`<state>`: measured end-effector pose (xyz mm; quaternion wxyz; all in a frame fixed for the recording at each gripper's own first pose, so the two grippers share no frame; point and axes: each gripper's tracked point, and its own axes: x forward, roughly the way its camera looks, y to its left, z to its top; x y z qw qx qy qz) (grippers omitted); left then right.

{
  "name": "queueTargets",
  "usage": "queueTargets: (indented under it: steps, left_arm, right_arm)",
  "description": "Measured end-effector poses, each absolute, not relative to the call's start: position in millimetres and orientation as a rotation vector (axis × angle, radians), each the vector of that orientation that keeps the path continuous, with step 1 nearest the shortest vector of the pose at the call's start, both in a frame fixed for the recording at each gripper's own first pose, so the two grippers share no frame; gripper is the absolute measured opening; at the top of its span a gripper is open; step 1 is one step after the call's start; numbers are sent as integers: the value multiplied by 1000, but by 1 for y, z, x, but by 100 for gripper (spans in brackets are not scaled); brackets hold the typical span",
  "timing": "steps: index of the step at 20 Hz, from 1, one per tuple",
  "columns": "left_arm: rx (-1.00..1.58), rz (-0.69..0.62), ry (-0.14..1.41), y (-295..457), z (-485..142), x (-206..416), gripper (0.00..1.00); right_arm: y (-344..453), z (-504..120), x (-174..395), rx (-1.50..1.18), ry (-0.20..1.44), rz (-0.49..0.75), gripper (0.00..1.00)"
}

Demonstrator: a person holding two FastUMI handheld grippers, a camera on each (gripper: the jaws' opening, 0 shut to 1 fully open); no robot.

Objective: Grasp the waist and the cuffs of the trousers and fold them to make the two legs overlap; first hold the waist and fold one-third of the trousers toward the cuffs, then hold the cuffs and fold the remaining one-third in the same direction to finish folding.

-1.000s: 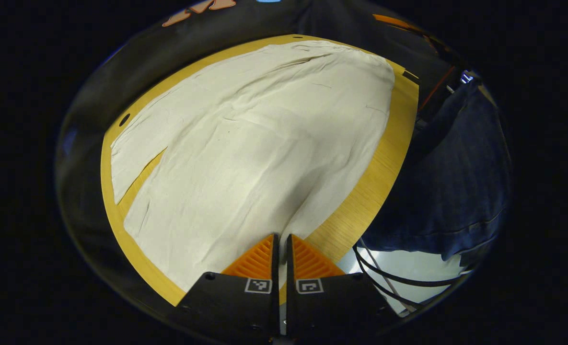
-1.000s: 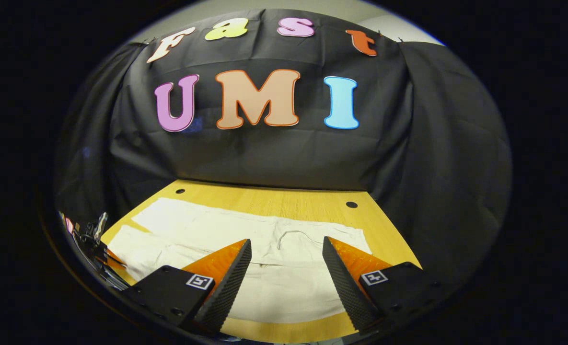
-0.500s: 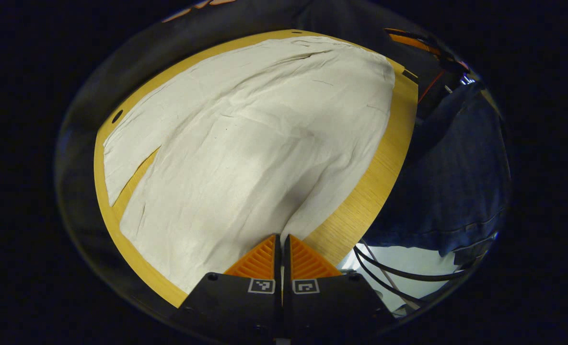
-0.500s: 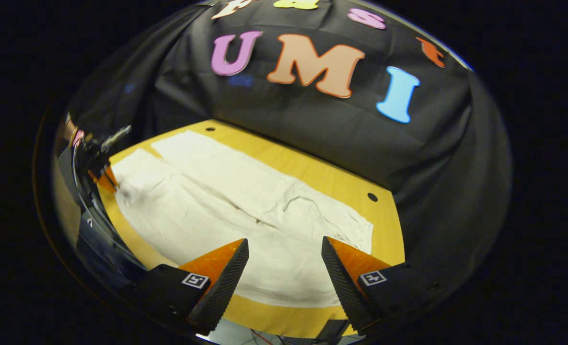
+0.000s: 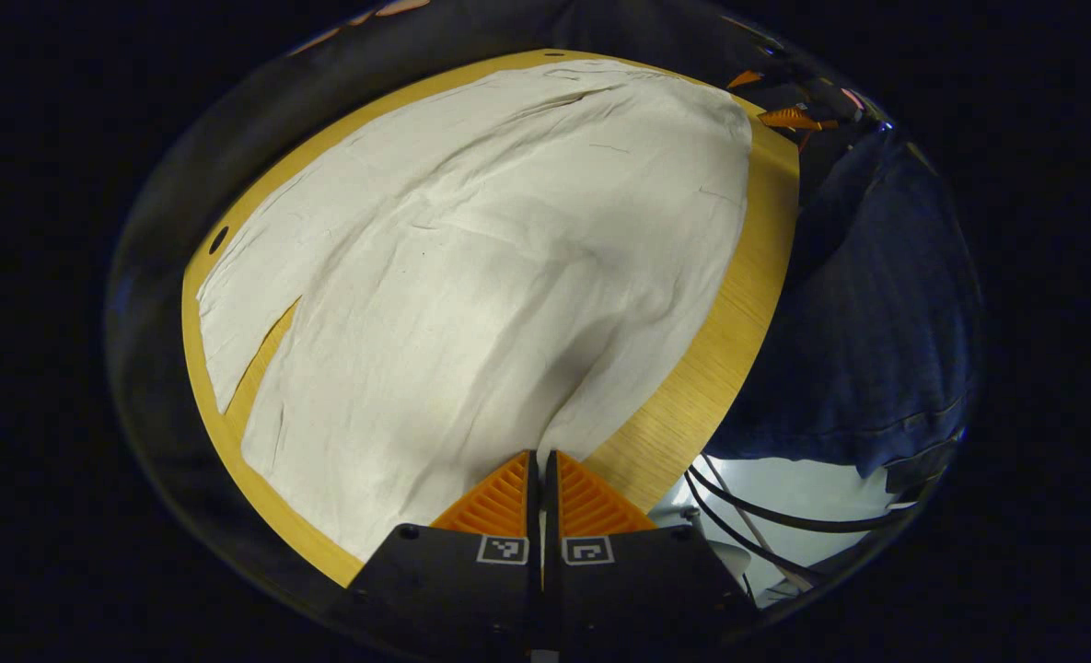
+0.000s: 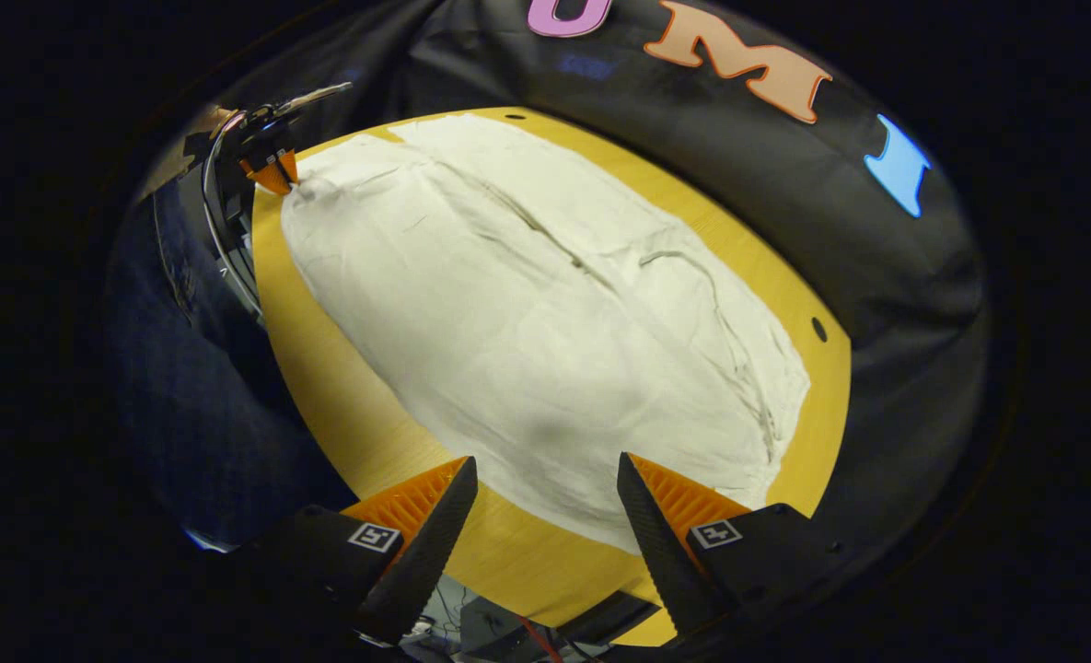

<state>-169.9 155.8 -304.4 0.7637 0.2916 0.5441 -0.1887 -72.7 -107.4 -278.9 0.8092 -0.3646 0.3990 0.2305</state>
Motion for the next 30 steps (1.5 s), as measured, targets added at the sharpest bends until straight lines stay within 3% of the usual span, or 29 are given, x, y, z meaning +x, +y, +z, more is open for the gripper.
queueTargets:
  steps: [6, 10, 16, 22, 30]
  left_arm:
    - [644, -412, 1202, 154, -307, -170, 0]
    - [640, -399, 1202, 154, -307, -170, 0]
    - [635, -402, 1207, 154, -306, -170, 0]
    - [653, -407, 1185, 155, -307, -170, 0]
    - [611, -391, 1207, 154, -305, -170, 0]
  right_arm:
    - [-121, -308, -76, -799, 992, 552, 95]
    - [-126, -315, -76, -776, 1041, 564, 82]
    - [-128, -318, -74, -703, 1085, 542, 74]
    - [-127, -316, -69, -736, 1041, 504, 11]
    - [-127, -316, -67, -674, 1066, 460, 2]
